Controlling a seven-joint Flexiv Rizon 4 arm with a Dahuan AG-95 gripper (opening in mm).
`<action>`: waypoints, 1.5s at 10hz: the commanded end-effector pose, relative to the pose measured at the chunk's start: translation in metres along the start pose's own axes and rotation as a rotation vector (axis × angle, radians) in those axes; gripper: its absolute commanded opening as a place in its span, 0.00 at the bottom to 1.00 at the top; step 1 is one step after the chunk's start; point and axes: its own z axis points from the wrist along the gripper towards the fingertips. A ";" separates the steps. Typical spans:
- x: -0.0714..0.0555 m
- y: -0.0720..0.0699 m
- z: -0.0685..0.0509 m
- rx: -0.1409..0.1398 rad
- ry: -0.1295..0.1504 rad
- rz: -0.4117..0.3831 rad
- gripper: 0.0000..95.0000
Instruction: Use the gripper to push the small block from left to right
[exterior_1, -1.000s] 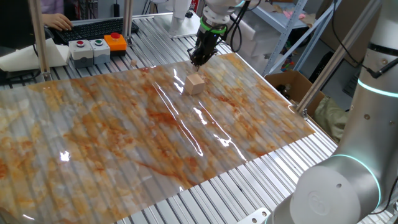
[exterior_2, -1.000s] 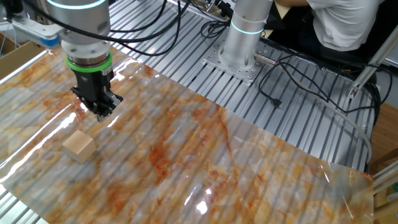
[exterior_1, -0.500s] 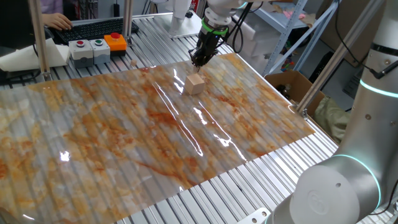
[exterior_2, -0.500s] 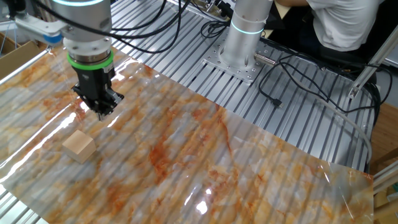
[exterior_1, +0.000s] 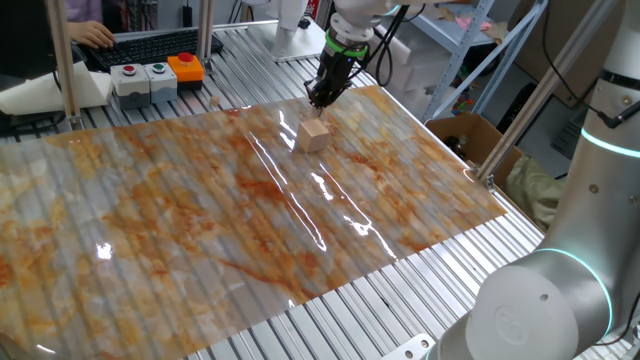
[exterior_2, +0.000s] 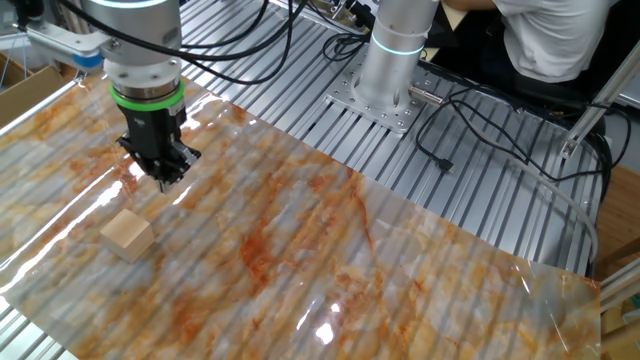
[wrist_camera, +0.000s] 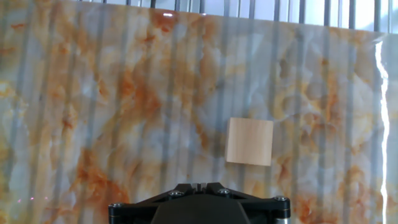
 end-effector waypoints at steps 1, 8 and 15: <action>0.000 0.000 -0.001 -0.037 0.003 0.072 0.00; 0.000 0.000 -0.001 -0.041 0.072 0.251 0.00; 0.000 0.000 -0.001 -0.022 0.070 0.351 0.00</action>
